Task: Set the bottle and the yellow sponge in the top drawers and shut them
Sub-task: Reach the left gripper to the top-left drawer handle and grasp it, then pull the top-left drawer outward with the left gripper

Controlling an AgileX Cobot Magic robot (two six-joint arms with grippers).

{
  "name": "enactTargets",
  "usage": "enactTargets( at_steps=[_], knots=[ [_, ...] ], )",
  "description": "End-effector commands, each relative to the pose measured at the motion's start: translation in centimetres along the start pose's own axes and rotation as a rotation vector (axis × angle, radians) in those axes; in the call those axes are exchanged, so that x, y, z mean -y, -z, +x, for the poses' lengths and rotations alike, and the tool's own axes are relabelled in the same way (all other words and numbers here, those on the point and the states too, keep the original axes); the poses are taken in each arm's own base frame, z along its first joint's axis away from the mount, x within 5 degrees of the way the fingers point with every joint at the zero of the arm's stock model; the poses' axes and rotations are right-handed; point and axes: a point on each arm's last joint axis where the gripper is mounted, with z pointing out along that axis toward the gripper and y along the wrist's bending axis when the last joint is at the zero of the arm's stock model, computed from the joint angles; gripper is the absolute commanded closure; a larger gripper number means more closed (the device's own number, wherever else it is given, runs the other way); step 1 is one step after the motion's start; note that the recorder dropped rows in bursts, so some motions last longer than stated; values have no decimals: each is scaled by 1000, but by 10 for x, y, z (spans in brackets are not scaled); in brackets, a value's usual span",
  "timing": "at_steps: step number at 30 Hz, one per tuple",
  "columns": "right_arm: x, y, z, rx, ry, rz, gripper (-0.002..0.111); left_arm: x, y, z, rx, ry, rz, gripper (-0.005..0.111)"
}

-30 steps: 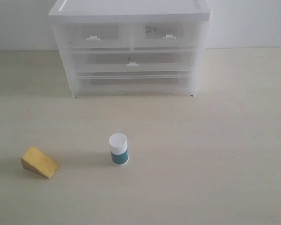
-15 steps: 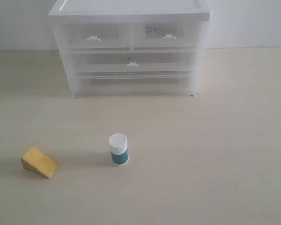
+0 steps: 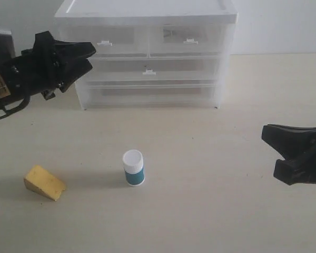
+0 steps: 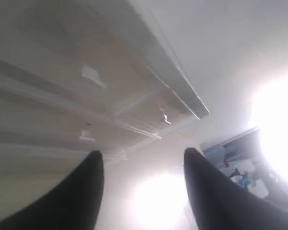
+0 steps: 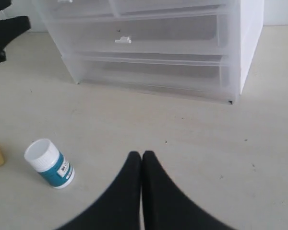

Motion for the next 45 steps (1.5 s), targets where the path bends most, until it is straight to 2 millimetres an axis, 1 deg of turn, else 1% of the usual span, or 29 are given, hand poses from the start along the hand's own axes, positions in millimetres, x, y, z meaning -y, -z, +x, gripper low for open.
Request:
enactTargets(
  at_steps=[1, 3, 6, 10, 12, 15, 18, 23, 25, 26, 28, 30, 32, 34, 35, 39, 42, 43, 45],
  knots=[
    [-3, -1, -3, 22, 19, -32, 109, -24, -24, -11, -1, 179, 17, 53],
    [-3, -1, -3, 22, 19, -32, 109, -31, -33, -16, 1, 220, 22, 53],
    [-3, -1, -3, 22, 19, -32, 109, -37, -42, -22, 5, 248, 46, 53],
    [-3, -1, -4, 27, 19, -38, 109, -35, -50, -30, 10, 249, 86, 54],
    [-4, -1, -4, 32, 19, -43, 109, -33, -53, -33, 16, 240, 85, 57],
    [-4, -1, -4, 32, 19, -43, 109, -30, -58, -37, 33, 235, 84, 65],
    [-4, -1, -4, 32, 19, -43, 109, -30, -59, -39, 55, 247, 82, 79],
    [-3, -1, -4, 34, 19, -41, 109, -29, -58, -36, 32, 237, 98, 103],
    [-3, -1, -5, 39, 32, -37, 109, -29, -54, -30, 21, 224, 125, 103],
    [-3, -1, -5, 42, 31, -34, 109, -30, -51, -24, 15, 208, 112, 103],
    [-3, -1, -5, 45, 30, -31, 109, -24, -42, -10, -24, 182, 96, 103],
    [-3, -1, -5, 45, 30, -31, 109, -14, -30, 9, -53, 124, 79, 103],
    [-3, -1, -5, 47, 31, -34, 109, -2, -12, 28, -67, 79, 60, 103],
    [-3, -1, -6, 52, 31, -39, 109, 7, 5, 41, -57, 29, 39, 103],
    [-4, -1, -6, 55, 31, -42, 109, 9, 13, 46, -53, 31, 29, 103],
    [-4, -1, -6, 53, 30, -42, 109, 14, 30, 63, -87, 32, 7, 103],
    [-4, -1, -6, 53, 30, -42, 109, 12, 34, 68, -97, 15, -4, 102],
    [-4, -1, -6, 53, 30, -42, 109, 12, 34, 68, -97, 12, -4, 99],
    [-4, -1, -6, 53, 30, -42, 109, 11, 34, 68, -101, -4, -15, 86]
  ],
)
